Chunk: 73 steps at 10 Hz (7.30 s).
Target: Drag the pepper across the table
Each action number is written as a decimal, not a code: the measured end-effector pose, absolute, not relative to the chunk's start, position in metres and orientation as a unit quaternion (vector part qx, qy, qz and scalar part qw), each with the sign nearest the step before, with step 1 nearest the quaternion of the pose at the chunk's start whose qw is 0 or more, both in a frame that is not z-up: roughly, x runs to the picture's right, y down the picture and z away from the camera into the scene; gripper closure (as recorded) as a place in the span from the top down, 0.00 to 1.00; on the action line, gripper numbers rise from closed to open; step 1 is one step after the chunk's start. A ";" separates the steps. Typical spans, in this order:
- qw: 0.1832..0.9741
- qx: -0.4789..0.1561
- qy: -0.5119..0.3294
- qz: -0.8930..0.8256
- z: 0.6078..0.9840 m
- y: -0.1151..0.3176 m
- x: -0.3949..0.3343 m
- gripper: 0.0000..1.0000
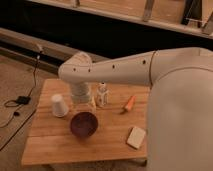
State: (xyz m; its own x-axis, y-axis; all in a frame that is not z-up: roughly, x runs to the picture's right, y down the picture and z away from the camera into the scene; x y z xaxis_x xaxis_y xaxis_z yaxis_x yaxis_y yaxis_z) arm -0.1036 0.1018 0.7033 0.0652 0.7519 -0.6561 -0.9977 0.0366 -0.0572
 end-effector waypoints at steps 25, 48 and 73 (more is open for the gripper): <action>0.683 -0.261 0.246 0.636 0.710 0.100 -0.080 0.65; 0.576 -0.248 0.267 0.731 0.843 0.127 0.112 0.65; 0.551 -0.262 0.313 0.728 0.894 0.150 0.131 0.00</action>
